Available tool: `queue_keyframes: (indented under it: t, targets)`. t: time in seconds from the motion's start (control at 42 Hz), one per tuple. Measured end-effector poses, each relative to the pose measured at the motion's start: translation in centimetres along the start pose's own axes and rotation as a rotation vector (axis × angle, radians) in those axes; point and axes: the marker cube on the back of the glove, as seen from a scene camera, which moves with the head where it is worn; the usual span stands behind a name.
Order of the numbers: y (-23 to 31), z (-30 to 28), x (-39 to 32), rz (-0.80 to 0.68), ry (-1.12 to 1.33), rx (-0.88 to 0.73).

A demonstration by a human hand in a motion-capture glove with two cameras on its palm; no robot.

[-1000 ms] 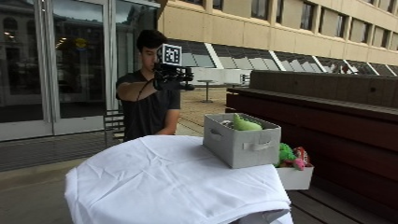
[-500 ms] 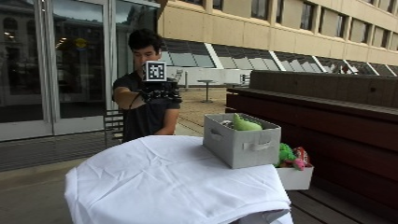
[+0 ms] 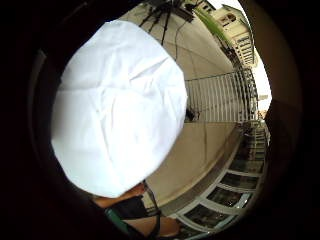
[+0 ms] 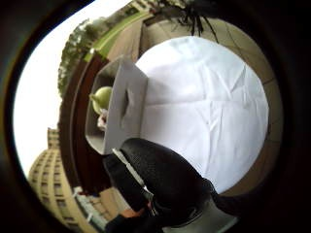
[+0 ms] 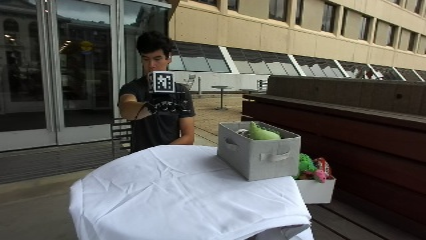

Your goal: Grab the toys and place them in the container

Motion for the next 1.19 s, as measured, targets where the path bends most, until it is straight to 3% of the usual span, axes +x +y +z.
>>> queue_keyframes:
  t: [0.095,0.214,0.405,0.691,0.81,0.952,1.095,1.191]
  targets:
    - [0.9,0.5,0.8,-0.178,0.001,0.068]
    - [2.0,0.9,0.4,-0.076,0.018,0.065]
    - [1.6,1.9,1.5,-0.237,0.015,0.076]
    - [1.5,3.6,2.6,-0.23,-0.029,0.069]
    - [2.1,3.9,2.3,-0.104,-0.03,0.044]
    - [2.6,4.3,2.2,-0.073,-0.009,0.062]
    - [1.5,4.6,2.8,-0.248,-0.024,0.073]
    - [1.7,4.6,2.5,-0.148,-0.033,0.04]
